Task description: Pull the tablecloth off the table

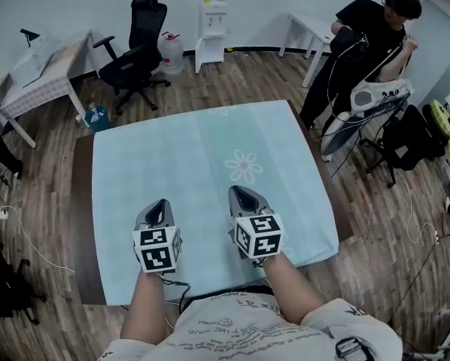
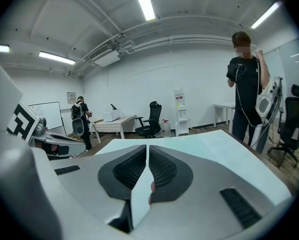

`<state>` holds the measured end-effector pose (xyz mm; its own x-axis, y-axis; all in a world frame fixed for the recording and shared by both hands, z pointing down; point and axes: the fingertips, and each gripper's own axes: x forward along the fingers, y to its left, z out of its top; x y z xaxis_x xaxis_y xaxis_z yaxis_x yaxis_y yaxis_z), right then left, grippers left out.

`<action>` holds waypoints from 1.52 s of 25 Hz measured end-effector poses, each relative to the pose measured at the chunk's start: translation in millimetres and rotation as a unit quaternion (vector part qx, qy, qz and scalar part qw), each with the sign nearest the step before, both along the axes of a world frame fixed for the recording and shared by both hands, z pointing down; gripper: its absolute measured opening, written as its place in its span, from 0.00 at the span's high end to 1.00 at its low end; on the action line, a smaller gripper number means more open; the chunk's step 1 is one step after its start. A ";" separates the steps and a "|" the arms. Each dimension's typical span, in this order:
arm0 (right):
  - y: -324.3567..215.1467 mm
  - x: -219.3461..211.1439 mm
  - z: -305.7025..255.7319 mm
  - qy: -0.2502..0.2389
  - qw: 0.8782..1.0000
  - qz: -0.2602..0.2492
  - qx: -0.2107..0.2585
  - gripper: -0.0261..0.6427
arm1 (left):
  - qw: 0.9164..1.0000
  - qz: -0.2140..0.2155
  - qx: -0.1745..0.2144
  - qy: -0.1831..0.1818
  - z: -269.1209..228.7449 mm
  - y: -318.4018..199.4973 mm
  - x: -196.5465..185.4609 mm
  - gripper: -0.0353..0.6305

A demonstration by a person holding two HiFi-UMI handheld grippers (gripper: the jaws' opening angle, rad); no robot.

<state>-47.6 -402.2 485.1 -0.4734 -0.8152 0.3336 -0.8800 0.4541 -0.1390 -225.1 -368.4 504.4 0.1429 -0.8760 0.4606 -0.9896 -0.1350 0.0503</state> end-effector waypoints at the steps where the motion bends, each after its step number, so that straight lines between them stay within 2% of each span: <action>1: -7.0 5.7 3.9 0.000 1.000 0.009 -0.006 0.94 | 1.000 0.001 -0.007 -0.003 4.6 -7.4 -3.4 0.93; 7: -43.5 46.8 32.8 0.020 0.998 0.040 -0.034 0.93 | 0.999 -0.006 -0.044 0.010 35.8 -43.3 -21.7 0.93; 10: -57.3 65.7 45.6 0.005 0.997 0.046 -0.063 0.85 | 0.997 -0.021 -0.074 0.027 61.1 -49.0 -37.7 0.91; 15: -109.1 99.0 60.7 -0.074 0.989 0.055 -0.117 0.79 | 0.990 -0.068 -0.113 0.041 105.0 -64.2 -78.4 0.71; 17: -132.3 113.5 77.1 -0.094 0.984 0.053 -0.145 0.69 | 0.987 -0.092 -0.128 0.039 121.4 -65.9 -97.9 0.64; 18: -142.7 123.4 87.6 -0.079 0.984 0.055 -0.150 0.67 | 0.985 -0.103 -0.136 0.037 129.1 -65.1 -107.2 0.60; 21: -164.3 158.0 126.6 0.009 0.986 0.059 -0.155 0.60 | 0.978 -0.129 -0.161 0.027 151.8 -58.2 -132.4 0.51; 23: -172.7 179.0 153.8 0.055 0.983 0.055 -0.169 0.56 | 0.974 -0.140 -0.180 0.015 167.1 -52.7 -148.4 0.45; 27: -183.8 220.9 199.5 0.119 0.971 0.056 -0.200 0.54 | 0.963 -0.156 -0.218 -0.004 199.9 -42.8 -178.0 0.41; 32: -199.2 265.7 226.6 0.156 0.958 0.070 -0.230 0.53 | 0.952 -0.147 -0.266 -0.021 228.2 -36.5 -196.4 0.41; 38: -211.3 298.5 249.8 0.149 0.945 0.104 -0.271 0.53 | 0.942 -0.156 -0.295 -0.019 242.0 -37.7 -202.3 0.41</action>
<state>251.0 -613.5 734.9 -0.1413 -0.5524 0.8215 -0.9792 0.2000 -0.0340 -427.4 -406.1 746.4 -0.1061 -0.4625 0.8803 -0.9791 0.2029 -0.0114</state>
